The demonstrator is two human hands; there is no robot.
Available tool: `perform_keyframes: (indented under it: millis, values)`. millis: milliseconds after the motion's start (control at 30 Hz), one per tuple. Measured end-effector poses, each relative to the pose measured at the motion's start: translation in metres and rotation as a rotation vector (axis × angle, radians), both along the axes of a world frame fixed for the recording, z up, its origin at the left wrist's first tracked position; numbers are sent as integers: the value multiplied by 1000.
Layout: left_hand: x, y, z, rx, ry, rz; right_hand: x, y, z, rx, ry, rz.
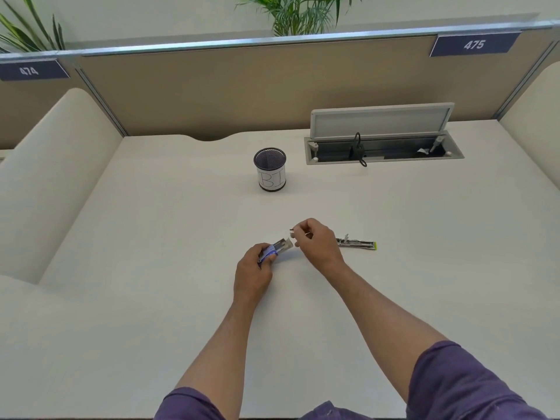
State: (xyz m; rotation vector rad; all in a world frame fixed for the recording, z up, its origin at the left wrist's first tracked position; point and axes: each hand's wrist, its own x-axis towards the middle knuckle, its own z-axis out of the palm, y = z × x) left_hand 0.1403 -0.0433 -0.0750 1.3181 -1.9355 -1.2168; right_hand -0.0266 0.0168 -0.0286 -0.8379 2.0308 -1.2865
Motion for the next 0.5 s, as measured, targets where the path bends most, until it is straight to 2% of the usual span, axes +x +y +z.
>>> perform_keyframes:
  millis: [267, 500]
  values:
    - [-2, 4, 4, -89, -71, -105, 1, 4, -5, -19, -153, 80]
    - [-4, 3, 7, -177, -174, -184, -8, 13, -9, -28, -428, -71]
